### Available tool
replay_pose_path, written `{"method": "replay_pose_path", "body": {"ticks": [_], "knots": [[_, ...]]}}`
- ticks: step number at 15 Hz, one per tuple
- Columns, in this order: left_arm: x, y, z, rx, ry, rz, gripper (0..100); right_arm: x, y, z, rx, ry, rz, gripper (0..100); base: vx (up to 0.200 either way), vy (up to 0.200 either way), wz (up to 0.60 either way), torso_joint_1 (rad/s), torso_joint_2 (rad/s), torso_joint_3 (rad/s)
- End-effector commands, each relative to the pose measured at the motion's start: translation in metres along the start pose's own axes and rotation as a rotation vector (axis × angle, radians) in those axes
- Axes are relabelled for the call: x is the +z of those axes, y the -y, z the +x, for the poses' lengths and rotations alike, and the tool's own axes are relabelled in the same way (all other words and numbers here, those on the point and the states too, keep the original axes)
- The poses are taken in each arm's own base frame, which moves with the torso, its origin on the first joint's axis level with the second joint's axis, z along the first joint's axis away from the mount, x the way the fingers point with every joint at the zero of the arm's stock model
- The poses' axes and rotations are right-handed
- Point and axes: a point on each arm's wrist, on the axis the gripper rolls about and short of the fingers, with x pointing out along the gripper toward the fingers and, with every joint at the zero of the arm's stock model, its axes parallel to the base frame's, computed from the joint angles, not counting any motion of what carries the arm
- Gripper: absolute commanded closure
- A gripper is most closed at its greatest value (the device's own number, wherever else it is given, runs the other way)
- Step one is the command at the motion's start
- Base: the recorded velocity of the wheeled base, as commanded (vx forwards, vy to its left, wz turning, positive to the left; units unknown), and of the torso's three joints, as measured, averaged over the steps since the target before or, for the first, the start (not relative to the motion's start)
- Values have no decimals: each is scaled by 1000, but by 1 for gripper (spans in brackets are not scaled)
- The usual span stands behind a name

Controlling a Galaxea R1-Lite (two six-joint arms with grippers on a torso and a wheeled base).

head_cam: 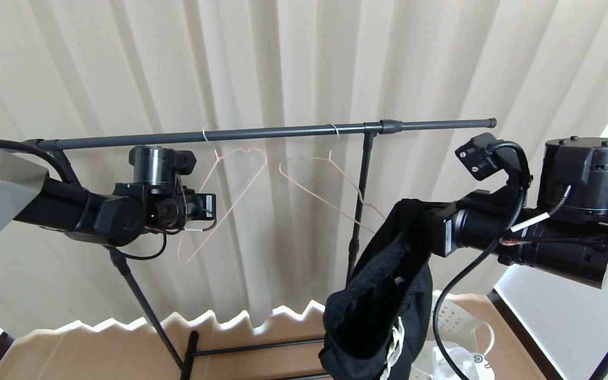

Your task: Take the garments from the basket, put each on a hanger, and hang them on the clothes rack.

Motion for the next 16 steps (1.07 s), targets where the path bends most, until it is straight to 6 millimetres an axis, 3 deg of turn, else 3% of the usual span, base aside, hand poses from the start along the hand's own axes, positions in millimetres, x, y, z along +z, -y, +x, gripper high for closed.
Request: {"method": "replay_pose_path", "body": {"ticks": [1,7,11,13,14,16], "knots": [[9,3,-28,-14,37,4,100,0,0,1,2,-1,0,100,0,0,0,0,0,0],[-2,9,-63,-39,20,25,100,1,0,0,0,5,1,100,0,0,0,0,0,0],[-26,8,-107,-63,46,99,100,6,2,3,-84,13,1,100,0,0,0,0,0,0],[-34,7,-112,-68,48,116,100,9,3,4,-122,23,-1,100,0,0,0,0,0,0],[-53,5,-124,-150,96,176,100,13,5,10,-208,32,0,100,0,0,0,0,0,0],[-63,4,-130,-189,137,209,100,13,7,15,-271,31,0,100,0,0,0,0,0,0]]}}
